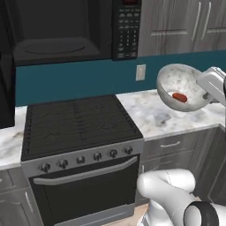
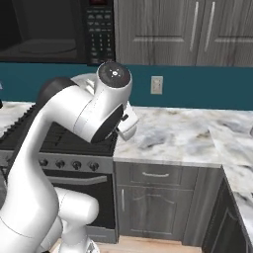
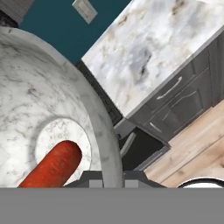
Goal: Pick the carrot from the sink and place it in the bowl. Then pick the bowl and place it in the microwave. Then close the microwave door and press the start button.
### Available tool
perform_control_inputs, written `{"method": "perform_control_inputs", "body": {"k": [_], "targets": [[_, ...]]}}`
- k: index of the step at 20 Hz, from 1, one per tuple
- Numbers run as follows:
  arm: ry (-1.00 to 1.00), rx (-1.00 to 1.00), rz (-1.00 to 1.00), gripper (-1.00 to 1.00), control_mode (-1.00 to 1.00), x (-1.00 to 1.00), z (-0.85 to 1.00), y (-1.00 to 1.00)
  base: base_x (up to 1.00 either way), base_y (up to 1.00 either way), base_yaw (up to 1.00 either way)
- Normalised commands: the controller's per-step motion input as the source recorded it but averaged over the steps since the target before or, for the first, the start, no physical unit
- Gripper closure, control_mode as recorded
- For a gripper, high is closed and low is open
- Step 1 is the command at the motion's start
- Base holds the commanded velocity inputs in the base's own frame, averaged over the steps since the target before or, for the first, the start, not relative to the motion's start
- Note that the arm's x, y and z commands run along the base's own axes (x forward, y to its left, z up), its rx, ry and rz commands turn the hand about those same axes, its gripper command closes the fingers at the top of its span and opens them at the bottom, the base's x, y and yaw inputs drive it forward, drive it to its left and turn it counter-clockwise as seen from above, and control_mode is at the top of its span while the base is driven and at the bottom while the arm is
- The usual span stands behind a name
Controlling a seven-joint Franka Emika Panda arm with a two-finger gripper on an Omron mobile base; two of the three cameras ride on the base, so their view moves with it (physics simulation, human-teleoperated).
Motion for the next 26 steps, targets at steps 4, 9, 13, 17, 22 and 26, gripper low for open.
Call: {"method": "perform_control_inputs", "body": {"k": [4, 9, 13, 17, 22, 26], "targets": [[0.0, 0.0, 0.0, 1.0, 1.0, 0.0, 0.0, 0.0, 0.13, 0.67, 0.0], [0.0, 0.0, 0.0, 1.0, 1.0, 0.0, 0.0, 0.0, 0.05, 0.45, 0.0], [0.0, 0.0, 0.0, 1.0, 1.0, 0.0, 0.0, 0.0, 0.13, 0.23, 0.04], [0.0, 0.0, 0.0, 1.0, 1.0, 0.0, 0.0, 0.0, 0.13, 0.03, 0.09], [0.0, 0.0, 0.0, 1.0, 1.0, 0.0, 0.0, 0.0, 0.22, 0.0, 0.18], [0.0, 0.0, 0.0, 1.0, 1.0, 0.0, 0.0, 0.0, 0.13, 0.0, 0.26]]}}
